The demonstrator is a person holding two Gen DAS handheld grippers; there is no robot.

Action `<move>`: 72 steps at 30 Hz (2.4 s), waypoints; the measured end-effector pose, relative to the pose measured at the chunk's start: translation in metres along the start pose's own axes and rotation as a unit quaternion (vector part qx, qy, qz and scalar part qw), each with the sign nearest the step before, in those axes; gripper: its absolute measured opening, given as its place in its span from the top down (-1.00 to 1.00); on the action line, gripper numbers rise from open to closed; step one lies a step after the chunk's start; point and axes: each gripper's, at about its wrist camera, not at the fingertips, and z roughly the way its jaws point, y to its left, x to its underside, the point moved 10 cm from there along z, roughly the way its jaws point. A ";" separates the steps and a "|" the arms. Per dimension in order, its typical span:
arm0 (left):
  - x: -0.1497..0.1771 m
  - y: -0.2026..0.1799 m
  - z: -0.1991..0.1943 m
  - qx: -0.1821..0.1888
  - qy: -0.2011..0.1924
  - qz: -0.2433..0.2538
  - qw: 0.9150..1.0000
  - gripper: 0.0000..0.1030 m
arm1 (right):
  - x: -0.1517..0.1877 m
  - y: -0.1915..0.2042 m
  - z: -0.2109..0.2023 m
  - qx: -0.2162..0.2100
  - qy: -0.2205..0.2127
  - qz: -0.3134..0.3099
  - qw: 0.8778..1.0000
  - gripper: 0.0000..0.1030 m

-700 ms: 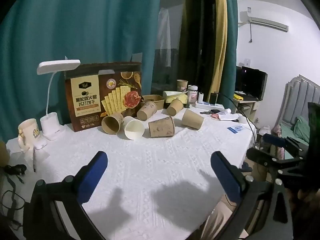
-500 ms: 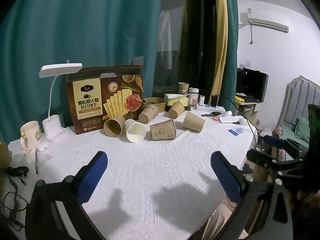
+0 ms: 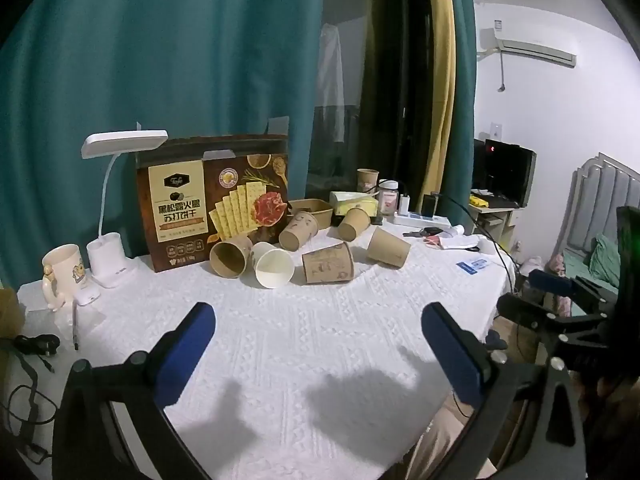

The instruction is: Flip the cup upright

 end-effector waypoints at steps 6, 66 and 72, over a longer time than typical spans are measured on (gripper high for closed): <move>-0.003 0.004 -0.002 0.008 -0.001 -0.010 1.000 -0.99 | -0.002 -0.001 -0.002 -0.003 -0.002 0.001 1.000 -0.80; 0.004 0.005 -0.006 0.009 -0.005 -0.010 1.000 -0.99 | -0.002 0.001 -0.006 -0.007 -0.001 0.004 1.000 -0.80; 0.004 0.005 -0.007 0.009 -0.004 -0.011 1.000 -0.99 | -0.002 0.001 -0.006 -0.008 -0.001 0.004 1.000 -0.80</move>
